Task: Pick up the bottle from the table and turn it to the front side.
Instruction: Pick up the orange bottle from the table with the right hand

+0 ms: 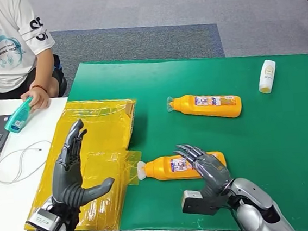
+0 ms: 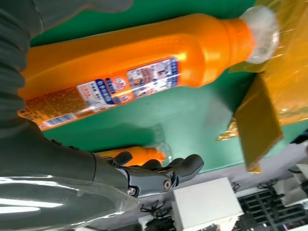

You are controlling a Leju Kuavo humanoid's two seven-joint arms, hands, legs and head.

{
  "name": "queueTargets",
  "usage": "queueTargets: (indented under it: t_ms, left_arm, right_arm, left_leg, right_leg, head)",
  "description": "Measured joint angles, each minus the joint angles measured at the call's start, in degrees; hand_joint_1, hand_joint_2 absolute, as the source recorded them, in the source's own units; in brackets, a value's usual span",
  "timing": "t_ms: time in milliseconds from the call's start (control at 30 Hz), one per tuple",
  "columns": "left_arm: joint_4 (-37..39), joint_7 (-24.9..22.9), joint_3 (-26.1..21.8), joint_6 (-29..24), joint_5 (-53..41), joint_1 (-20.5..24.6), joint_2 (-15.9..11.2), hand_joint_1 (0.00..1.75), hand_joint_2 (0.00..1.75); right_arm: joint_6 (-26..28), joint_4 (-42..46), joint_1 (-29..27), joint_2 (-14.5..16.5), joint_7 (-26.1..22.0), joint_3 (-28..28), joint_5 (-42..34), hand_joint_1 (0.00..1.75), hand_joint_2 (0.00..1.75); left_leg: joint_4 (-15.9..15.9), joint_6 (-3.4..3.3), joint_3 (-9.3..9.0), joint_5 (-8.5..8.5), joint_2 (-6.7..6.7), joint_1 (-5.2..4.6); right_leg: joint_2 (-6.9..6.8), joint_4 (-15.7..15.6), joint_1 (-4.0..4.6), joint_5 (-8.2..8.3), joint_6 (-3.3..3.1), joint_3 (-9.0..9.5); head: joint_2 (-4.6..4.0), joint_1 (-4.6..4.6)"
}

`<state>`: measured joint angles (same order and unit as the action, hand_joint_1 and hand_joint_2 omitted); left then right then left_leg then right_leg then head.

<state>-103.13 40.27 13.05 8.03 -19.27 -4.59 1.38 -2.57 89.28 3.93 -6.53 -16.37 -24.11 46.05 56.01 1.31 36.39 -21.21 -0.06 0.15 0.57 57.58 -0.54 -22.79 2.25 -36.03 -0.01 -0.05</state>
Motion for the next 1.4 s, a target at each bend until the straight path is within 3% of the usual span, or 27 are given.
queueTargets:
  t_ms: [400,967,1400]
  left_arm:
    - [0.78,0.02,0.66,0.25,0.47,0.15,-0.45,0.00,1.75]
    - [2.90,0.01,2.50,0.55,1.63,2.69,-0.59,0.00,1.75]
    - [3.69,0.01,2.91,0.39,1.99,3.02,-0.64,0.00,1.75]
  right_arm:
    - [-0.51,-3.58,3.02,-1.18,4.73,-0.61,4.66,0.00,1.75]
    - [-2.33,-15.35,9.28,-1.18,5.33,-5.49,5.85,0.00,1.75]
    - [-2.53,-18.73,11.86,-1.12,5.45,-7.11,5.48,0.02,1.75]
  left_leg:
    - [0.00,-0.01,-0.01,0.00,0.00,0.00]
    - [0.00,-0.01,-0.05,0.00,0.00,0.00]
    - [0.00,-0.01,-0.18,0.00,0.00,0.00]
  right_leg:
    - [0.00,0.00,0.00,0.00,0.01,0.01]
    - [0.01,0.00,0.00,0.00,0.02,0.04]
    - [0.01,0.00,0.00,0.00,0.02,0.17]
  head:
    - [0.00,0.00]
    - [0.01,0.01]
    - [0.00,-0.01]
